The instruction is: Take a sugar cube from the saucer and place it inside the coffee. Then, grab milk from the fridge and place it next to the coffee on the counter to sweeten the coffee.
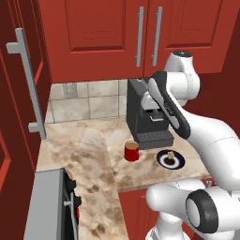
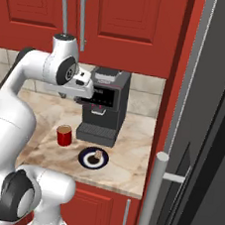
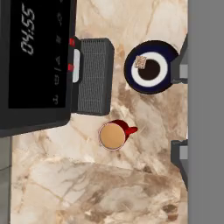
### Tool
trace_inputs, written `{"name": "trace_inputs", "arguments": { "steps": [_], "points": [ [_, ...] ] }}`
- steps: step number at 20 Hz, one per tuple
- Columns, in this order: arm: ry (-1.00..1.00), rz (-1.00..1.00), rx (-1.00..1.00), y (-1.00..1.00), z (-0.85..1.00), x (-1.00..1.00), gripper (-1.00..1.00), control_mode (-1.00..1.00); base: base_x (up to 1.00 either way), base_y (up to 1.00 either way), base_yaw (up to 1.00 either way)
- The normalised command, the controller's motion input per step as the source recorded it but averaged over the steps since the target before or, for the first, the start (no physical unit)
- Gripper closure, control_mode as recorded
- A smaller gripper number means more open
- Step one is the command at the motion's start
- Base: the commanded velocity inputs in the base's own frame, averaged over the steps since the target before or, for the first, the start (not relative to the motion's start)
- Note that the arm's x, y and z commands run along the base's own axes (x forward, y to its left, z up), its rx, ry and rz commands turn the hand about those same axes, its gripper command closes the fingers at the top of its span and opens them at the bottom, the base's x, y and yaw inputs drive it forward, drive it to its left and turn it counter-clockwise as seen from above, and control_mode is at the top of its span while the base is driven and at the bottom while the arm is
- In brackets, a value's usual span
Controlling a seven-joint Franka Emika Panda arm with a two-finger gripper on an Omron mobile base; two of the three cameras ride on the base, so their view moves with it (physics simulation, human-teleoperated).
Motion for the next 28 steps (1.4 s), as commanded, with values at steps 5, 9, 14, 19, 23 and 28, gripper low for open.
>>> {"name": "trace_inputs", "arguments": {
  "steps": [5, 9, 14, 19, 23, 28],
  "points": [
    [0.0, -0.04, 0.0, -0.47, -0.28, -0.43, -1.0, -1.0, 0.0, 0.0, 0.0],
    [0.11, -0.1, 0.0, -0.57, -0.62, -0.3, -1.0, -1.0, 0.0, 0.0, 0.0],
    [0.31, -0.16, -0.05, -0.43, -0.95, 0.0, -1.0, -1.0, 0.0, 0.0, 0.0],
    [0.14, -0.1, -0.08, -0.12, -0.94, 0.0, -1.0, -1.0, 0.0, 0.0, 0.0],
    [0.02, -0.11, -0.03, 0.0, -0.73, 0.0, -1.0, -1.0, 0.0, 0.0, 0.0],
    [-0.02, -0.07, 0.0, 0.0, -0.57, 0.03, -1.0, -1.0, 0.0, 0.0, 0.0]
  ]
}}
